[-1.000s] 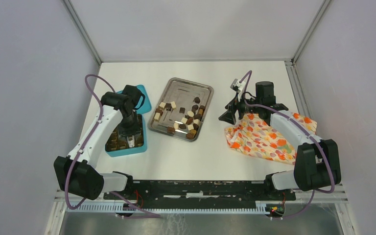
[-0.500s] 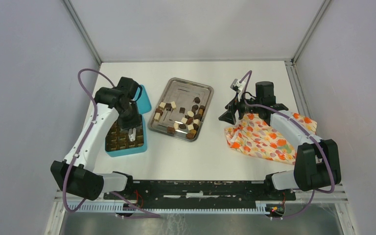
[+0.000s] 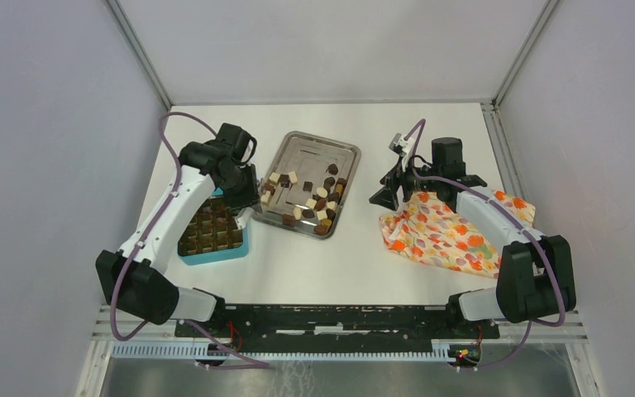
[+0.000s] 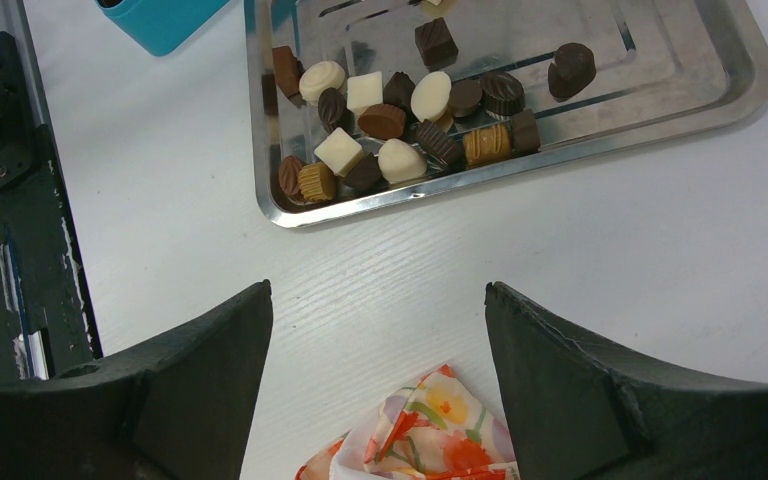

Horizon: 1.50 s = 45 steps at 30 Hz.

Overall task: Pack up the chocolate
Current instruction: Pick up the fake chocolate from the plate.

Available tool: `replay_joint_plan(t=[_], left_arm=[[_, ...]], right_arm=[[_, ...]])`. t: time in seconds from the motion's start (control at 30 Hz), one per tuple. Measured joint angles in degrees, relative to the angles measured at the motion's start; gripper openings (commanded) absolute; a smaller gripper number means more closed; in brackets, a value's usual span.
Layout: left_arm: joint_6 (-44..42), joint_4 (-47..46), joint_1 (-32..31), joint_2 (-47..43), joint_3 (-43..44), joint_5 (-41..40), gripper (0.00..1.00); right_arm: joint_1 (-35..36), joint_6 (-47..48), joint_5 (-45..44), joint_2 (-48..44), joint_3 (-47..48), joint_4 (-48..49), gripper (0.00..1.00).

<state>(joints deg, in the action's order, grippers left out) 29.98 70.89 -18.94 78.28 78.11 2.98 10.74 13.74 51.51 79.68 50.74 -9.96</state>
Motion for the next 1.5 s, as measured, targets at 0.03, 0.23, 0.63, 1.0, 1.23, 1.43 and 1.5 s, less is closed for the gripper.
replay_joint_plan(t=[0.03,0.23,0.63,1.0,1.23,1.43,1.5], left_arm=[[-0.5,-0.3,-0.2,0.7,0.0,0.0,0.36],[-2.8,-1.3,-0.8,6.1,0.0,-1.2,0.37],[-7.9,-1.1,-1.8,10.9,0.3,-6.1,0.4],[-9.2,-1.0,-2.4,13.9,2.0,-7.4,0.42],[-9.9,-1.0,-2.7,14.2,2.3,-7.4,0.44],[-10.0,-1.2,-2.7,15.4,2.8,-7.5,0.45],[-10.3,-1.2,-2.7,15.7,3.0,-7.6,0.45]], right_arm=[[0.0,0.0,0.0,0.0,0.0,0.0,0.83],[0.0,0.0,0.0,0.0,0.0,0.0,0.83],[0.0,0.0,0.0,0.0,0.0,0.0,0.83],[0.0,0.0,0.0,0.0,0.0,0.0,0.84],[0.0,0.0,0.0,0.0,0.0,0.0,0.83],[0.0,0.0,0.0,0.0,0.0,0.0,0.83],[0.0,0.0,0.0,0.0,0.0,0.0,0.84]])
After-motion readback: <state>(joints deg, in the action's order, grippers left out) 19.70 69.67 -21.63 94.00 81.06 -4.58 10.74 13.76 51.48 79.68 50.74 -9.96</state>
